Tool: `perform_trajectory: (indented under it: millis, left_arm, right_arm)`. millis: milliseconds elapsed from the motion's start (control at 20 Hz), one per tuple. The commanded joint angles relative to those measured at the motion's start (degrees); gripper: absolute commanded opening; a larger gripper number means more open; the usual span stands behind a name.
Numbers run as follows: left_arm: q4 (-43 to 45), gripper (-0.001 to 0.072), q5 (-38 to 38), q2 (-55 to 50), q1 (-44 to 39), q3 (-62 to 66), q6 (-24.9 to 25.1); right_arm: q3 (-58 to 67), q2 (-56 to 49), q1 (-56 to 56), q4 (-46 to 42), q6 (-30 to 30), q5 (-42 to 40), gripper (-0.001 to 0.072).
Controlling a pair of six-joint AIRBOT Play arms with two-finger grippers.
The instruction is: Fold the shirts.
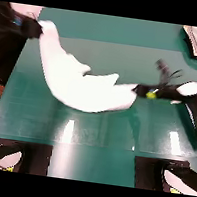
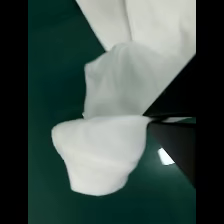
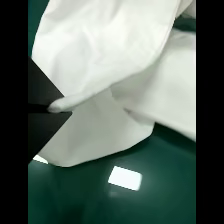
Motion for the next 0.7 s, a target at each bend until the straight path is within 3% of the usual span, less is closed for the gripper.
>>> perform_trajectory:
  millis: [0, 350, 650]
  left_arm:
    - [3.80, 0.0025, 9.62, 10.88, 0.04, 0.04, -4.57]
    - [-0.70, 0.0025, 10.34, 27.21, 0.04, 0.37, -7.65]
    - [-7.19, 0.0024, 5.70, 27.41, 0.04, 7.32, -7.39]
  right_arm:
    - [11.76, 12.17, -8.94, -2.21, 0.00, 4.07, 0.0010]
    - [33.20, 23.74, -24.55, -4.76, -0.04, 9.40, 0.0010]
    - [47.34, 18.16, -38.66, -4.50, 2.58, 23.34, 0.0010]
